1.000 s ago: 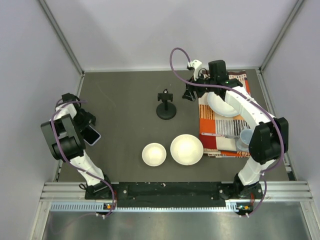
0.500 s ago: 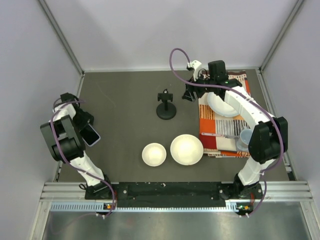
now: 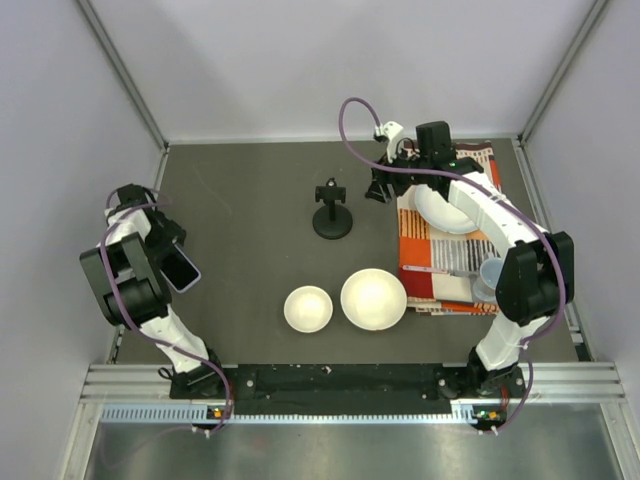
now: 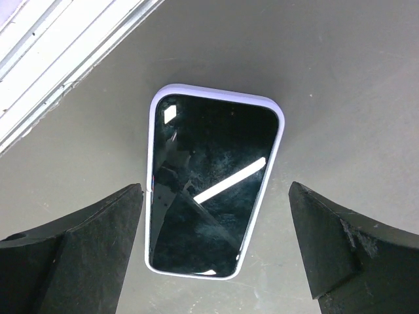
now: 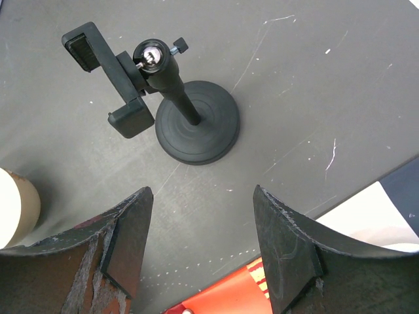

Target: Place the phone on the phone stand

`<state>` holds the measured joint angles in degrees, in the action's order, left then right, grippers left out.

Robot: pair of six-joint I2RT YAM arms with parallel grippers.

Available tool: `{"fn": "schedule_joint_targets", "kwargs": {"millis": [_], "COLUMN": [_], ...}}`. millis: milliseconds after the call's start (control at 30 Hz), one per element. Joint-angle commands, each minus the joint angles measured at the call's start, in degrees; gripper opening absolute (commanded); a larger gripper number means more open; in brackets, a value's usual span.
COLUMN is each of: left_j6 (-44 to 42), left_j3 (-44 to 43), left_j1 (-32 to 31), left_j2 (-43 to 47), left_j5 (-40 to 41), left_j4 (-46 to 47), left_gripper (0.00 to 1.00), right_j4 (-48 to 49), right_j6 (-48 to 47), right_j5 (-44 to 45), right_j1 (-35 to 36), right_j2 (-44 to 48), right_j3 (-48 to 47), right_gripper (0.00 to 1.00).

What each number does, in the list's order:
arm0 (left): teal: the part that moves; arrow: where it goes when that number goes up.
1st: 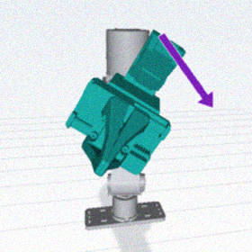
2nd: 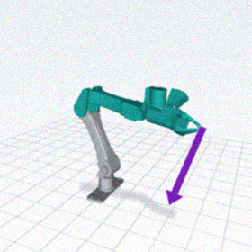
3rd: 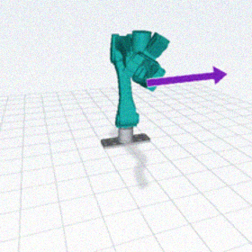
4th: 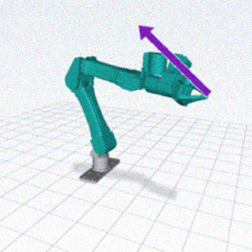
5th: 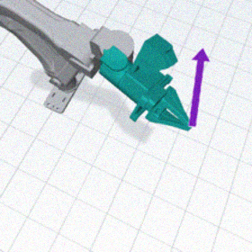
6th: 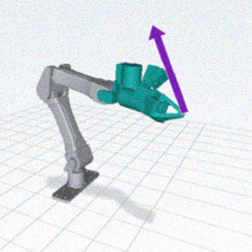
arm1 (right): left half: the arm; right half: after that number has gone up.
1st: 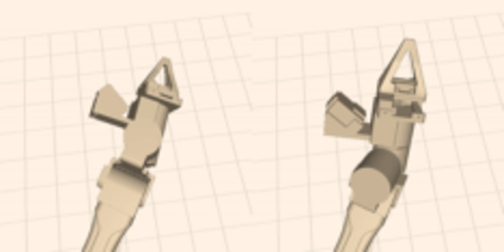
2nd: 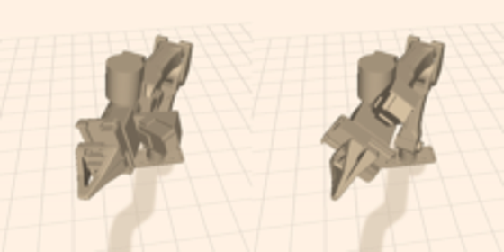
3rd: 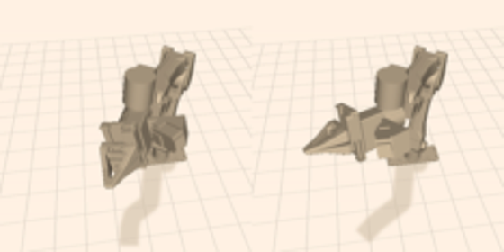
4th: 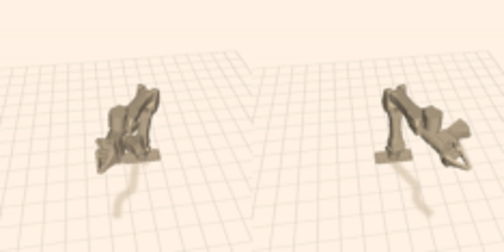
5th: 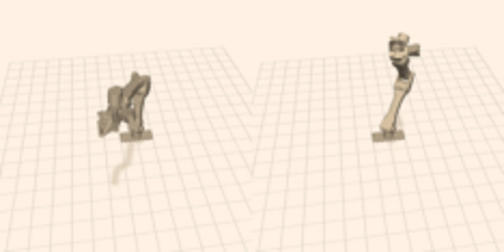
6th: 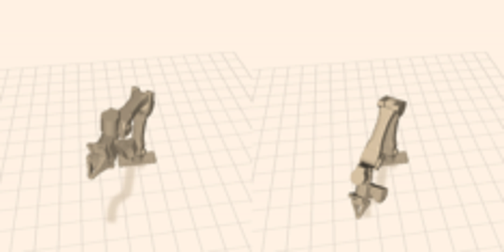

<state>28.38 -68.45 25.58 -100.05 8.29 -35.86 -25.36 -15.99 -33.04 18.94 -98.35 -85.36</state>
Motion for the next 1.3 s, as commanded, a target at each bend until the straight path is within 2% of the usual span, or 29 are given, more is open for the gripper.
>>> {"fn": "schedule_joint_targets", "kwargs": {"millis": [0, 367, 667, 900, 1000, 1100, 1267], "left_j6": [-3.42, -3.51, -3.07, -0.17, 1.24, 1.59, 3.17], "left_j3": [0.77, 1.91, 3.05, 1.04, -0.90, -2.04, -3.19], "left_j1": [1.92, 2.28, 2.19, 0.17, 0.26, 0.08, -0.01], "left_j2": [-0.76, -1.99, -4.28, -5.24, -6.65, -8.40, -9.64], "left_j5": [-2.32, -3.63, -13.13, -6.73, -5.74, -6.19, -5.48], "left_j4": [2.90, 3.34, 5.80, 1.94, -0.79, -2.28, -4.39], "left_gripper": [0.99, 0.99, 0.99, 0.99, 0.86, 0.77, 0.73], "right_j4": [1.11, 1.11, 1.11, 1.02, 1.11, 1.11, 1.02], "right_j6": [-1.15, -1.15, -1.33, -1.33, -1.33, -1.24, -1.24], "right_j5": [-0.80, -0.89, -0.45, -0.45, -0.36, -0.01, 0.08], "right_j1": [-0.74, -1.10, -0.92, -1.01, -1.01, -1.01, -1.01], "right_j2": [0.08, -0.18, -0.18, -0.36, -0.53, -0.79, -0.80], "right_j3": [-0.95, -0.95, -0.95, -1.03, -1.12, -1.12, -1.21], "right_gripper": [0.63, 0.63, 0.63, 0.63, 0.63, 0.63, 0.63]}}
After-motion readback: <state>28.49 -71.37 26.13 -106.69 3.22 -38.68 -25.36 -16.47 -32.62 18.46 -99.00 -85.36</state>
